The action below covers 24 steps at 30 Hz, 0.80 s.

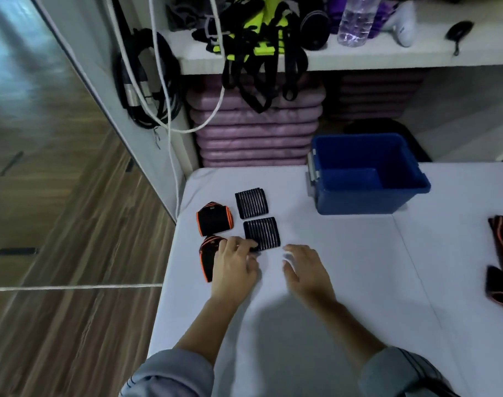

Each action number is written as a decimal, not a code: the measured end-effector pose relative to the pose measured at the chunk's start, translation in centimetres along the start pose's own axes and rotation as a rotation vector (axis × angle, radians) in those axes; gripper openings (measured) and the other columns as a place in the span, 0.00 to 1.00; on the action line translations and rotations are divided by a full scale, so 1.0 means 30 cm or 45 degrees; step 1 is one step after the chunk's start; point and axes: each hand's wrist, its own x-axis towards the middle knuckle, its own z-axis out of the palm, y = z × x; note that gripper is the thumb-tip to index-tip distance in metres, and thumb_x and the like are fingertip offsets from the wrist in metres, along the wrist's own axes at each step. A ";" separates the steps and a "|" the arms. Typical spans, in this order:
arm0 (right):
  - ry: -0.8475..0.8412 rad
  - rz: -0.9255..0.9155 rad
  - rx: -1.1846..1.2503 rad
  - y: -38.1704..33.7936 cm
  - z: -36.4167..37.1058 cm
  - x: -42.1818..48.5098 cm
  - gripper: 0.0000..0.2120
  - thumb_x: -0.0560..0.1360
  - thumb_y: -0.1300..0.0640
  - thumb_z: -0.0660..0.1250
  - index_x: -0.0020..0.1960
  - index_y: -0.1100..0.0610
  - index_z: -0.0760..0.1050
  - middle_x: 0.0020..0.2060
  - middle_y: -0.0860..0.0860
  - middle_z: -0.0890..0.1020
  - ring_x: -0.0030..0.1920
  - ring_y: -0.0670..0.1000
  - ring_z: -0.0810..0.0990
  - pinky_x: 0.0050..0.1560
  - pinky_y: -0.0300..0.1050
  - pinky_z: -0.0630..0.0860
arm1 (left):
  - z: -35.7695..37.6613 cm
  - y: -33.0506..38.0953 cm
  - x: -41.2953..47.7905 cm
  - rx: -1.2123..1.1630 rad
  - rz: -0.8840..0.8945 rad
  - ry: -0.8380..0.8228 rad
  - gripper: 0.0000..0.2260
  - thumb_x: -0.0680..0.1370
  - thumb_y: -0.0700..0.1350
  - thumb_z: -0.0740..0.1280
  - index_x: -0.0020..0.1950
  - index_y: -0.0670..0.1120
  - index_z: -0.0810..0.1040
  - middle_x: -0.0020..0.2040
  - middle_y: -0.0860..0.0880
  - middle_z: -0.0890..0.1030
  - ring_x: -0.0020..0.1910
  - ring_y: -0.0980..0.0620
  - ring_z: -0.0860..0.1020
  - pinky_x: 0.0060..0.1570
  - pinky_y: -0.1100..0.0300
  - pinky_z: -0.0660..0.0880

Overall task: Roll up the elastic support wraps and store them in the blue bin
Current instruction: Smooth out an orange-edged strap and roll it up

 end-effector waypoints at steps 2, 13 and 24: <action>0.050 0.057 -0.099 0.080 -0.065 -0.047 0.19 0.74 0.48 0.55 0.57 0.56 0.76 0.54 0.52 0.80 0.52 0.53 0.78 0.53 0.42 0.74 | 0.063 0.070 -0.002 0.017 0.069 -0.115 0.13 0.69 0.39 0.64 0.52 0.46 0.81 0.49 0.45 0.79 0.47 0.42 0.74 0.47 0.51 0.73; 0.210 0.471 -0.197 0.585 -0.508 -0.296 0.18 0.73 0.50 0.56 0.55 0.57 0.76 0.50 0.54 0.80 0.48 0.57 0.79 0.48 0.49 0.78 | 0.510 0.615 -0.071 0.055 0.239 -0.608 0.15 0.76 0.50 0.59 0.61 0.51 0.75 0.60 0.48 0.75 0.59 0.46 0.71 0.56 0.54 0.71; 0.464 0.705 -0.234 1.122 -0.976 -0.430 0.16 0.75 0.50 0.60 0.55 0.59 0.75 0.49 0.57 0.77 0.49 0.59 0.75 0.50 0.49 0.71 | 0.883 1.245 -0.075 -0.238 0.241 -0.668 0.13 0.73 0.49 0.62 0.55 0.50 0.79 0.54 0.49 0.78 0.54 0.47 0.72 0.53 0.57 0.71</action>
